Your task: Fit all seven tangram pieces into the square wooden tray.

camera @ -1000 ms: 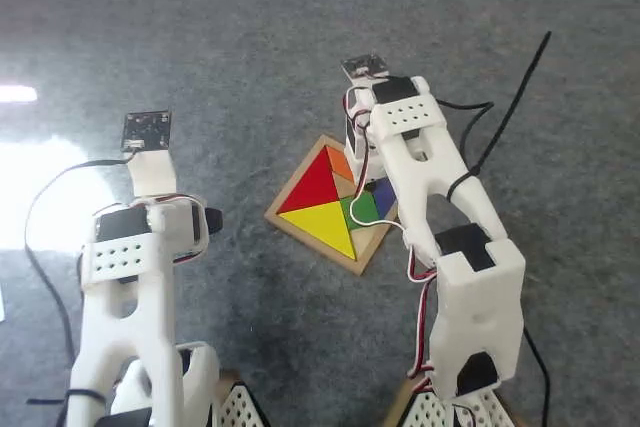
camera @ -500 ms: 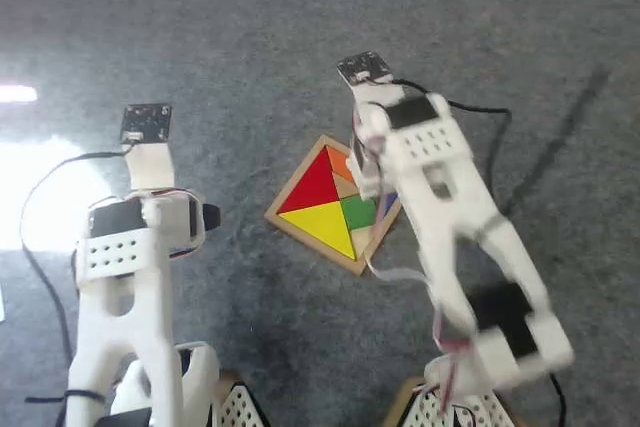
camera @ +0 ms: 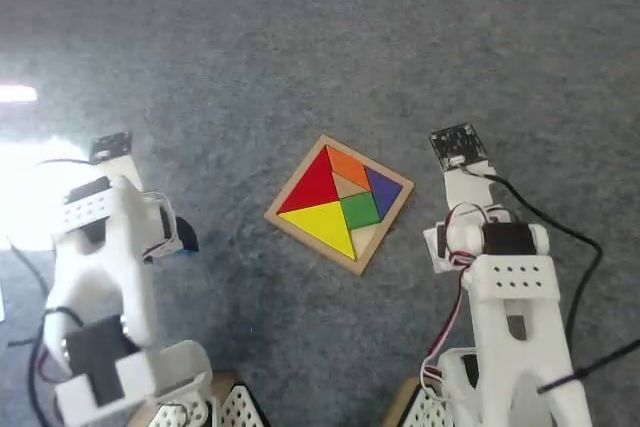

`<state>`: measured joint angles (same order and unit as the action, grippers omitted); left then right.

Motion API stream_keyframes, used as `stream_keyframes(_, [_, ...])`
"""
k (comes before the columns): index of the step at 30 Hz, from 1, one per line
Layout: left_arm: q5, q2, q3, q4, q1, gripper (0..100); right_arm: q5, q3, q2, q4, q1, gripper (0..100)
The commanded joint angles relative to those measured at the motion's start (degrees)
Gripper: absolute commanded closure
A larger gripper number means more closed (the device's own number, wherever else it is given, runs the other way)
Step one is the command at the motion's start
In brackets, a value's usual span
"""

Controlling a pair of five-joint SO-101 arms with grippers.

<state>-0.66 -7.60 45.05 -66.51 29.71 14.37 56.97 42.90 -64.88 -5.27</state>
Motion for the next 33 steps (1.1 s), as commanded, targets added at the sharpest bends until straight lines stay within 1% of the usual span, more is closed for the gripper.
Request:
stream_keyframes(1, [0.9, 3.0, -2.1, 3.7, 0.6, 75, 0.6, 1.3, 2.2, 2.1, 0.7, 76.8])
stream_keyframes(7, [1.0, 9.1, -6.1, 8.4, 0.4, 72, 0.8, 9.4, 2.7, 9.8, 1.0, 76.8])
stream_keyframes(13, [0.8, 14.9, -12.8, 7.9, -2.9, 73, 0.7, 12.0, 2.7, 13.2, 1.2, 76.8])
stream_keyframes(18, [0.5, 14.4, -13.0, 7.9, -5.3, 83, 0.6, 13.0, 2.7, 14.7, 1.2, 76.8])
stream_keyframes(21, [-0.5, 14.4, -13.0, 7.9, -5.3, 89, 0.8, 14.9, 2.7, 17.3, 1.1, 76.8])
stream_keyframes(23, [-1.7, 14.4, -13.0, 7.9, -5.3, 92, 1.0, 15.6, 2.7, 17.8, 1.1, 76.8])
stream_keyframes(27, [-1.8, 14.4, -13.1, 7.9, -5.3, 99, 1.0, 15.7, 2.7, 18.1, 1.1, 76.8])
stream_keyframes(33, [-2.2, 14.4, -13.6, 8.3, -5.5, 99, 0.8, 15.8, 2.7, 18.1, 1.1, 76.8])
